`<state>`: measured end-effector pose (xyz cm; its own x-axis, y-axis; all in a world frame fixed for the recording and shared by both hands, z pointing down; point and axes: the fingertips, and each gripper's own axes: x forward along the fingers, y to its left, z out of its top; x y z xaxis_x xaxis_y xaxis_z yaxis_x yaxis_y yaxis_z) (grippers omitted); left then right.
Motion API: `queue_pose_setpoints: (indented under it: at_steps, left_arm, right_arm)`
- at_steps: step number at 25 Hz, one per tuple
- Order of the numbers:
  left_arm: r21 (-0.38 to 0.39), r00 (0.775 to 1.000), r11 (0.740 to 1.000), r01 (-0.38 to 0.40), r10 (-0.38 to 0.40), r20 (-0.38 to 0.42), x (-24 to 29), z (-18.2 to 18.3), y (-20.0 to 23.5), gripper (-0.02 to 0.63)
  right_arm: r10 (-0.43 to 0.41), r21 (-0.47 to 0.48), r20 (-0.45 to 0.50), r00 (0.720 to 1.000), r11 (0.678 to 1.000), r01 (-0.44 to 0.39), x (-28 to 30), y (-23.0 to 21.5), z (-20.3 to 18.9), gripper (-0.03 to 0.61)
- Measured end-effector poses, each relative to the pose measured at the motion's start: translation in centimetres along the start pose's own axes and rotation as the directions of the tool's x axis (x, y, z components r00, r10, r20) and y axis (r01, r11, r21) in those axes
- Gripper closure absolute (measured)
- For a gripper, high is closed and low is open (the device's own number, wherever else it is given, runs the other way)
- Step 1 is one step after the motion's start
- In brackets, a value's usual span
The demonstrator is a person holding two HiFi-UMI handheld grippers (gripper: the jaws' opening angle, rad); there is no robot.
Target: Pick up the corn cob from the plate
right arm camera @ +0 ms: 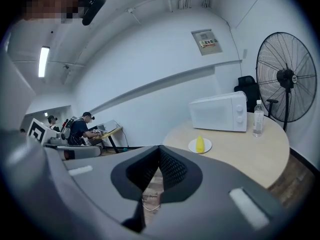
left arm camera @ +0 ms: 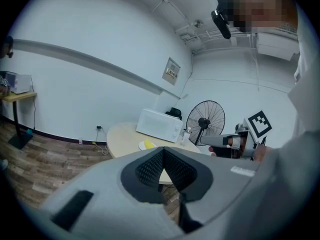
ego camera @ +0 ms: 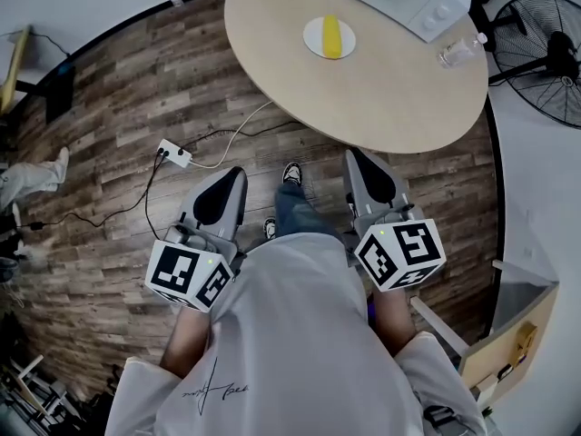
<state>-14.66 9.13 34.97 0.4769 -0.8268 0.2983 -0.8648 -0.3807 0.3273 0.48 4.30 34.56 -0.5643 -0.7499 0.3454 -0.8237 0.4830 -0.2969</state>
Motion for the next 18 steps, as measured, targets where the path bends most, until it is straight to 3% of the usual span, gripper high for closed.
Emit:
queue_pose_setpoints:
  at_steps: [11,18]
  left_arm:
    - [0.026,1.0,1.0,-0.004,0.004,-0.01,7.4,4.3,3.1,0.623]
    - [0.053,1.0,0.999,0.008,-0.007,-0.007,11.0,6.1,3.2,0.623]
  right_arm:
    - [0.015,0.006,-0.013,1.0,1.0,-0.015,6.8,-5.4,4.0,0.563]
    - [0.066,-0.018,-0.059,0.996,0.998,-0.067,9.5,-8.1,5.2,0.546]
